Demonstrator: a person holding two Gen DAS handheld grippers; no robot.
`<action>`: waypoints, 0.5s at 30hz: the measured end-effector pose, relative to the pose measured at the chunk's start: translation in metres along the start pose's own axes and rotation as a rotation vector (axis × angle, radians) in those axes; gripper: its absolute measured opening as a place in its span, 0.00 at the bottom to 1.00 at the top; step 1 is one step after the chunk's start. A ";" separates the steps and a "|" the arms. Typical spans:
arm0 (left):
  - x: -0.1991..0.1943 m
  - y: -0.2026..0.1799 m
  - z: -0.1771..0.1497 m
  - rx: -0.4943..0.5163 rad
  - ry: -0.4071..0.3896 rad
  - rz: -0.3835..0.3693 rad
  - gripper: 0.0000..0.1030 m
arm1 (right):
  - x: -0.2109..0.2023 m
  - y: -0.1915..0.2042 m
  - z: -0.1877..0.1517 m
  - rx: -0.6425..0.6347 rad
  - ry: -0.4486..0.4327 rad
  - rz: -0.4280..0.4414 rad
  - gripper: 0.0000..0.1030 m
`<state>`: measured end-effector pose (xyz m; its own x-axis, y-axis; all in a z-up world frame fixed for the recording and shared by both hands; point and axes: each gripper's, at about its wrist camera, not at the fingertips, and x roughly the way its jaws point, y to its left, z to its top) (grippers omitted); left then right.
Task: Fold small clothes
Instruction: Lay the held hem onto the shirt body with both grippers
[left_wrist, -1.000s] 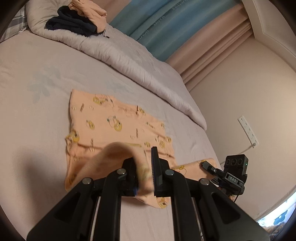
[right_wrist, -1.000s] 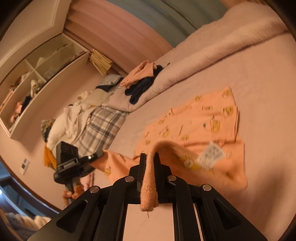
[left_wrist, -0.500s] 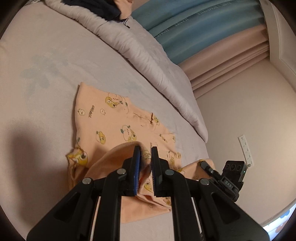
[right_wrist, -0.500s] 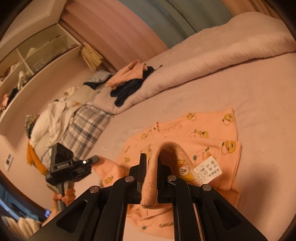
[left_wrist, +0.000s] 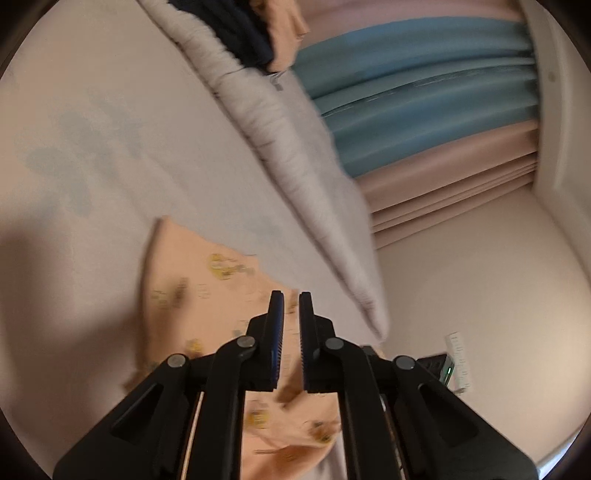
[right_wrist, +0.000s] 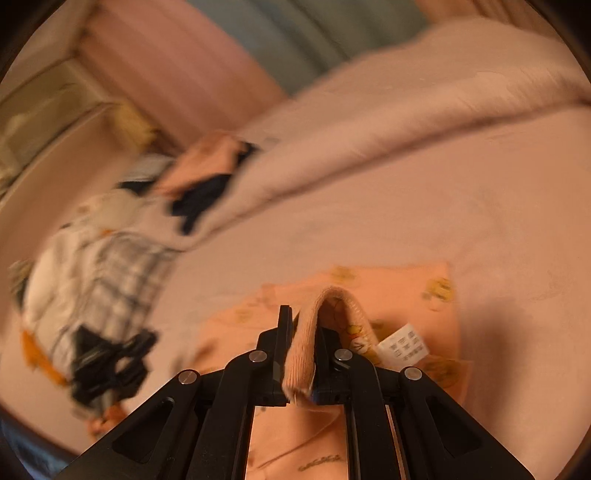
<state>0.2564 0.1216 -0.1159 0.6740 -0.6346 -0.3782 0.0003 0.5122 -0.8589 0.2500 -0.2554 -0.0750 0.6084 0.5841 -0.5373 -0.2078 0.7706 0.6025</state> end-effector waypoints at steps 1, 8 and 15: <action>0.002 0.001 -0.001 0.006 0.028 0.031 0.05 | 0.008 -0.008 0.001 0.036 0.030 -0.024 0.11; -0.009 0.020 -0.017 -0.020 0.167 0.048 0.26 | 0.022 -0.037 -0.013 0.156 0.103 0.025 0.11; -0.005 0.029 -0.021 -0.046 0.197 0.070 0.41 | 0.016 -0.040 -0.014 0.169 0.101 0.047 0.11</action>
<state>0.2374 0.1278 -0.1465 0.5134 -0.7018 -0.4938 -0.0780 0.5349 -0.8413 0.2579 -0.2736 -0.1159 0.5189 0.6480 -0.5575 -0.0980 0.6930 0.7143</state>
